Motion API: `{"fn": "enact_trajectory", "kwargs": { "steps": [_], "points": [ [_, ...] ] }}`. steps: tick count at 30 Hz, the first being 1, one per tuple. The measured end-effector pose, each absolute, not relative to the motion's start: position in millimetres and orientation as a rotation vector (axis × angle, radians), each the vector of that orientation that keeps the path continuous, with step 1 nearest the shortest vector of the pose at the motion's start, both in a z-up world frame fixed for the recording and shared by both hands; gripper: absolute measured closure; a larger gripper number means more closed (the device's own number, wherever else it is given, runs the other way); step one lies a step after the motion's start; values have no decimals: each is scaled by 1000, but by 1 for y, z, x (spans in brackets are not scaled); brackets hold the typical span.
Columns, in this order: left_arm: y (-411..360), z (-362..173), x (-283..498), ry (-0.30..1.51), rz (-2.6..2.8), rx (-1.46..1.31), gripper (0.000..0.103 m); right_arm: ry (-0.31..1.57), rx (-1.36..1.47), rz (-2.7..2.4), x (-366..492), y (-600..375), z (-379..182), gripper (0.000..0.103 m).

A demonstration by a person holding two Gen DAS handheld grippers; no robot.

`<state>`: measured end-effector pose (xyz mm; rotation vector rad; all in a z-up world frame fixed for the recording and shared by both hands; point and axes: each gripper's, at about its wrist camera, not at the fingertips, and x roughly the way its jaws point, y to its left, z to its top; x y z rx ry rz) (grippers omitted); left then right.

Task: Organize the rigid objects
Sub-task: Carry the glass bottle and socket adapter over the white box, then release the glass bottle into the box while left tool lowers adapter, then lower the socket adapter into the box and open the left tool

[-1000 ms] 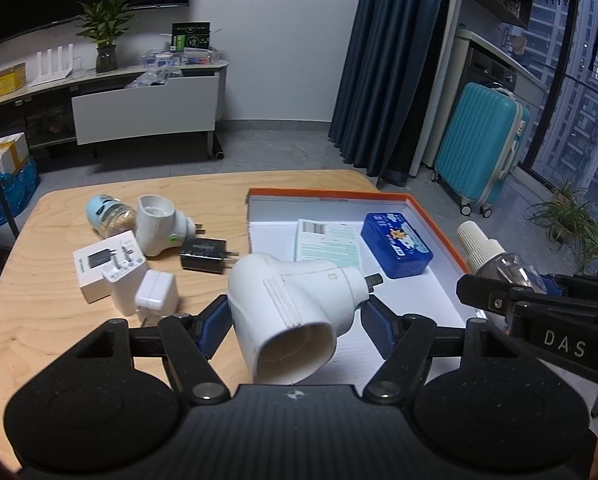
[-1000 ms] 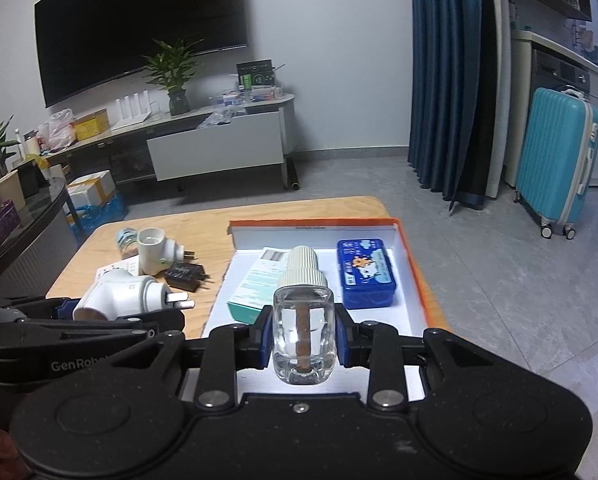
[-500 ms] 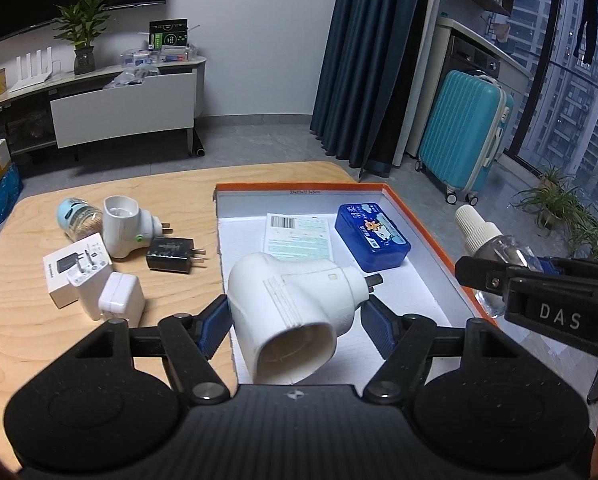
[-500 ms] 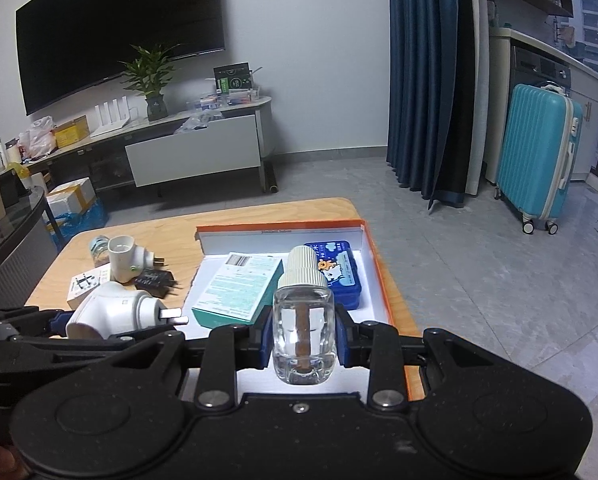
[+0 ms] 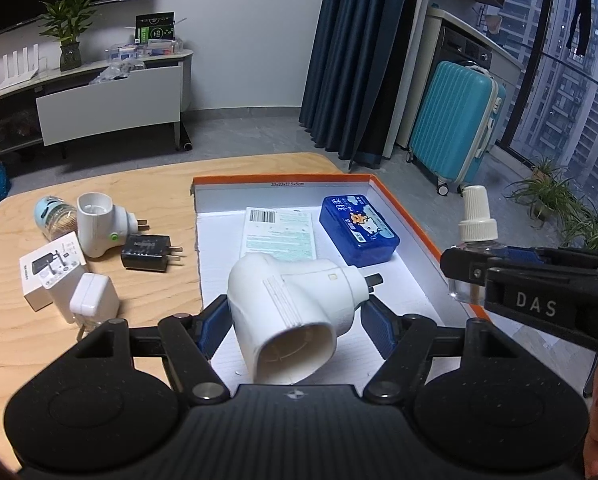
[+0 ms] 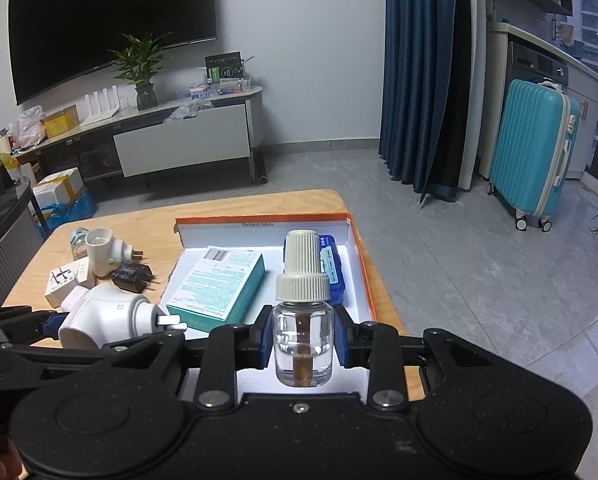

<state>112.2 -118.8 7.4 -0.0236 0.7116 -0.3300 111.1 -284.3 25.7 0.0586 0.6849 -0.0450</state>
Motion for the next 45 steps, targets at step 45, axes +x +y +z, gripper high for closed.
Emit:
{"fn": "enact_trajectory", "kwargs": {
  "steps": [45],
  "points": [
    [-167,-6,145,743,-472,-54,24,558,101,-109,110,-322,46,56]
  ]
}}
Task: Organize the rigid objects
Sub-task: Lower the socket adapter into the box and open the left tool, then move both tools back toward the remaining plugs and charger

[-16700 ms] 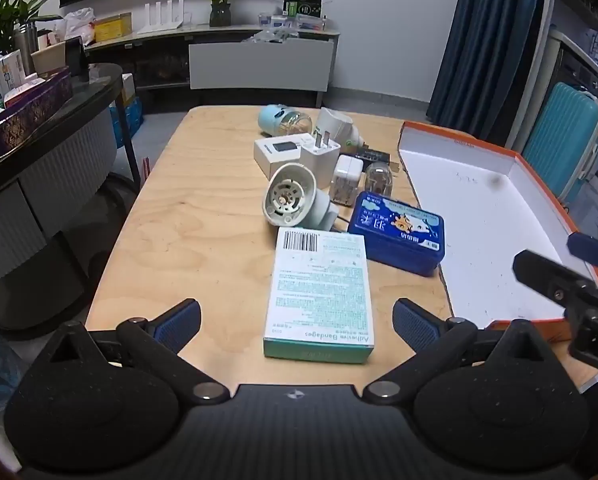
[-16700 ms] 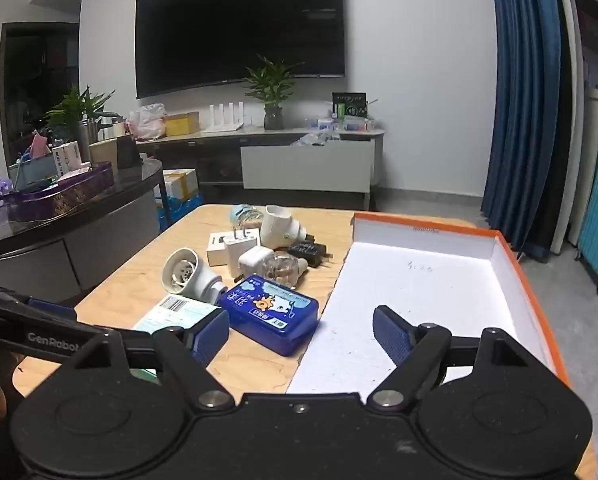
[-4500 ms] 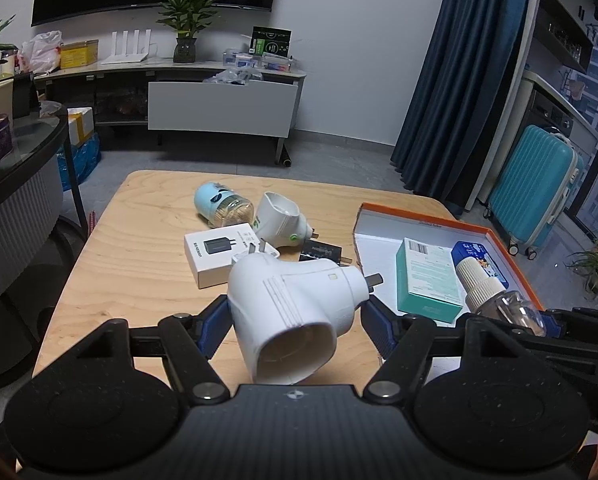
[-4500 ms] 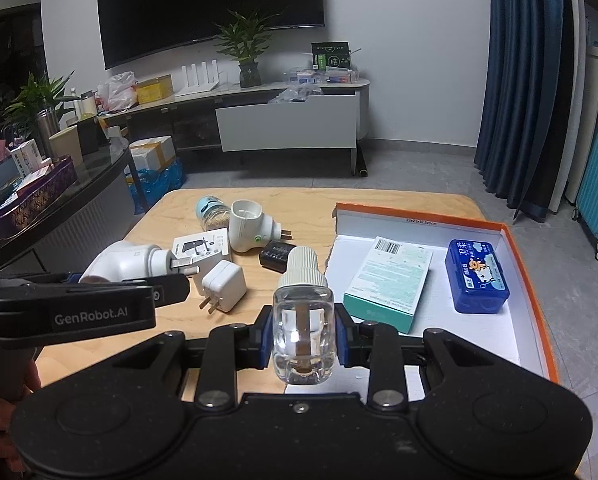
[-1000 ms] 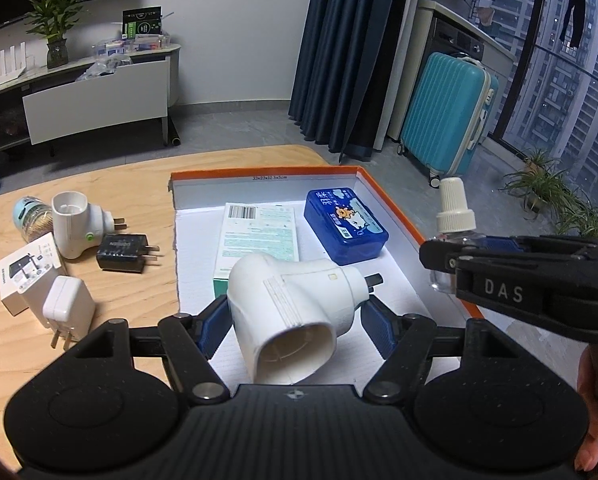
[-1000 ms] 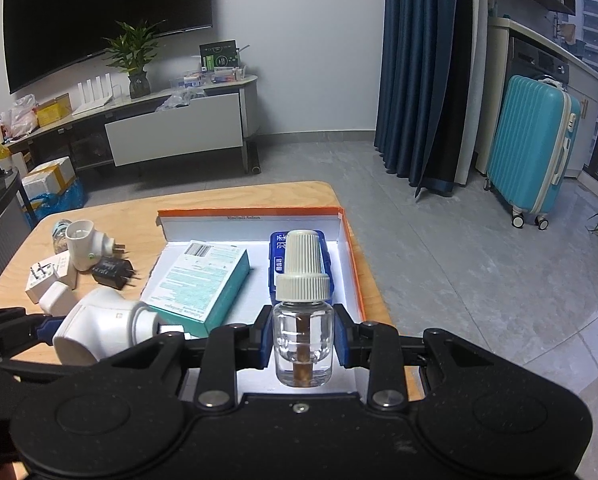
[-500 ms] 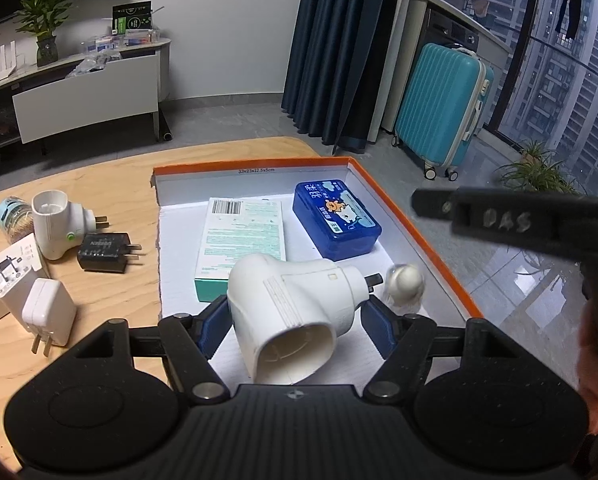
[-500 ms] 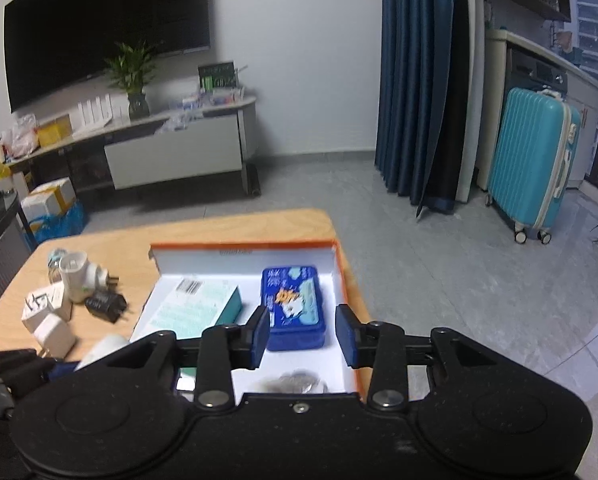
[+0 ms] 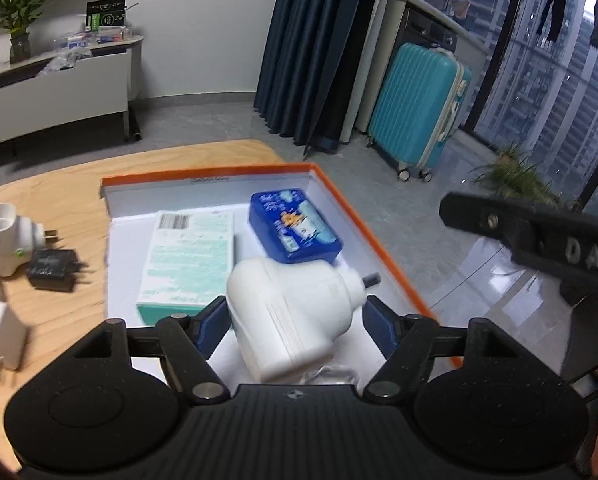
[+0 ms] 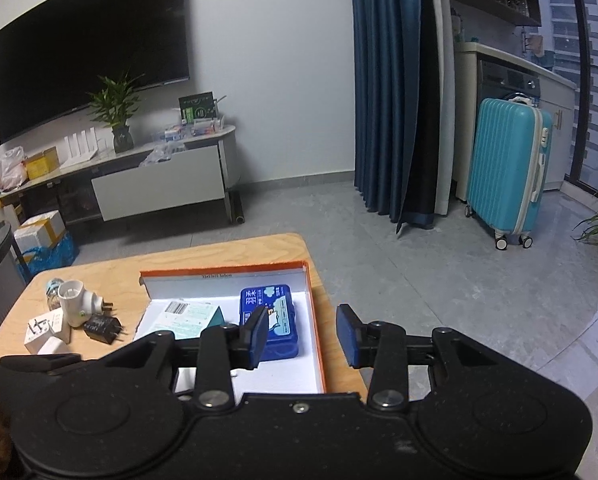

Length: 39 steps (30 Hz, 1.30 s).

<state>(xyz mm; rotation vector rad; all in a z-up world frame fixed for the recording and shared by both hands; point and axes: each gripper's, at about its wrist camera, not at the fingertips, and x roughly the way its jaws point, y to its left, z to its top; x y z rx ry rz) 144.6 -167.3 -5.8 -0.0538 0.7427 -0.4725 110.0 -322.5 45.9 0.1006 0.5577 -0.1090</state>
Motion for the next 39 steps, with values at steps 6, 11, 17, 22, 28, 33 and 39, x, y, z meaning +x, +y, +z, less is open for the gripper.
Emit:
{"fn": "enact_trajectory", "kwargs": {
  "steps": [6,11,17,22,28,33,39],
  "points": [
    [-166,11,139,697,-468,-33,10,544,82,-102,105,-316,54,52],
    [-152,17,134,716,-411,-31,5,549,73,-88,102,-306,54,36],
    [-128,23,131,758,-307,-19,2,567,70,-73,101,-291,54,22],
    [-107,29,124,754,-251,-12,1,571,58,-61,102,-276,54,19],
    [-84,34,119,750,-203,-42,1,583,33,-21,105,-257,55,19],
    [-68,36,115,744,-172,-58,1,591,18,12,109,-240,55,18],
    [-45,33,111,745,-137,-89,1,609,-6,58,113,-217,52,18]
  ]
}}
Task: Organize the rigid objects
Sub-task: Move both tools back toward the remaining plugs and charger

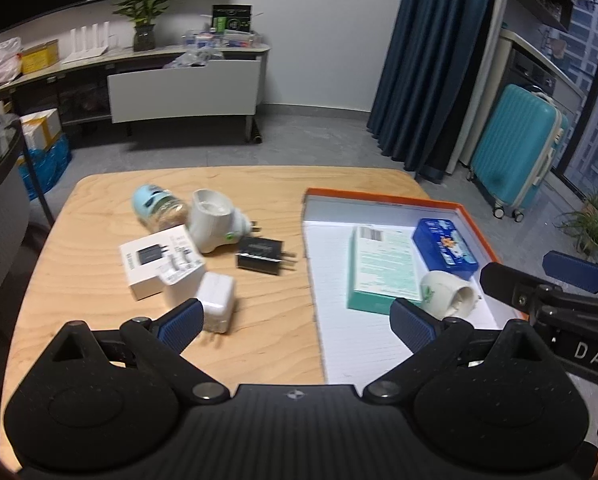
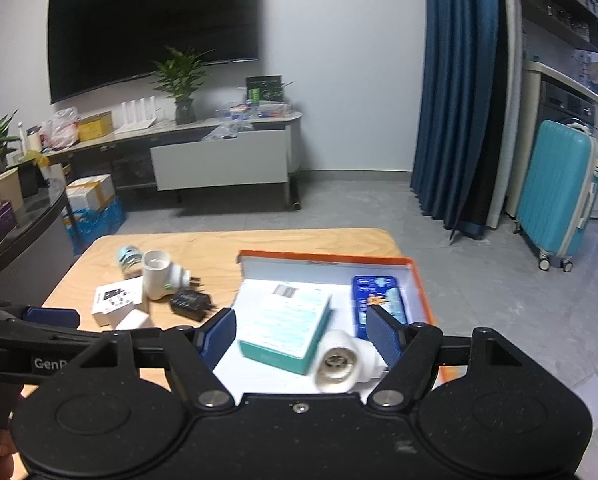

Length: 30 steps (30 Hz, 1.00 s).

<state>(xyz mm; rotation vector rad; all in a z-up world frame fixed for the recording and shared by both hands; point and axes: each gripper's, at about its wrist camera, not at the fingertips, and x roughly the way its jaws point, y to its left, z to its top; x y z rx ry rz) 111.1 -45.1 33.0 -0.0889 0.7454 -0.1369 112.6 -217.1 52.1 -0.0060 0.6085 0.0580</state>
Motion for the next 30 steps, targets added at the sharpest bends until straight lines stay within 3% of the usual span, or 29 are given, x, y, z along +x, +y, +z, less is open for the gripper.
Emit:
{"fn": "enact_trajectory", "kwargs": {
  "steps": [30],
  "points": [
    [33,4,110,776,-4,-208,0,667,-30,210,135,-150,25,17]
  ]
}}
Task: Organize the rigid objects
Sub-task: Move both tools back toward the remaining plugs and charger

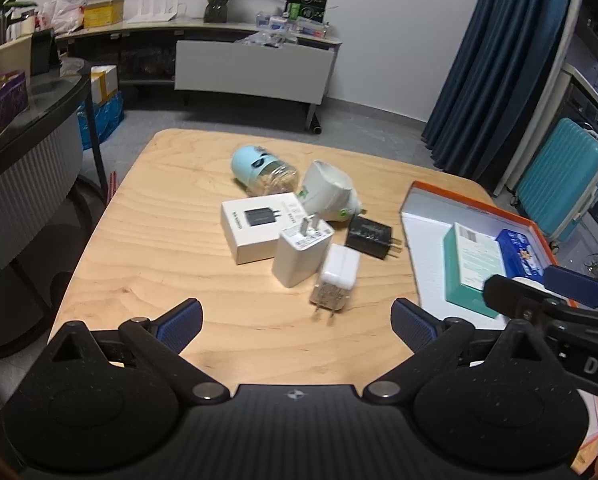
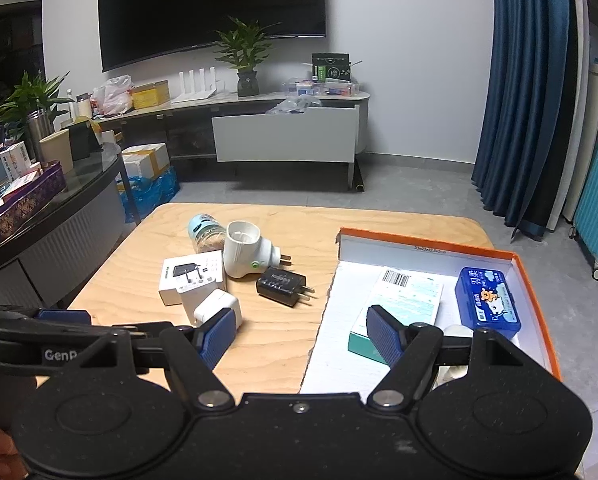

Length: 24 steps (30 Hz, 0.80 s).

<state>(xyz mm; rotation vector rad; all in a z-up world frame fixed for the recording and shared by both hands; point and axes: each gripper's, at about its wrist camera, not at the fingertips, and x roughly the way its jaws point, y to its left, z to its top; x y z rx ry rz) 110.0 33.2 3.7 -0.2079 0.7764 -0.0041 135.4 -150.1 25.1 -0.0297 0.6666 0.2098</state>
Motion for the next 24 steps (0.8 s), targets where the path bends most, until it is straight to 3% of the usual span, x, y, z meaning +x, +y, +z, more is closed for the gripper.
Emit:
{"fn": "enact_trajectory", "kwargs": {
  "steps": [20,24],
  "points": [
    [96,-11,116,798,157,-290,0,837,-21,353,196,-88,-27,18],
    [105,-14,117,805,168,-293,0,868,-46,338,210,-74,-38,30]
  ]
}}
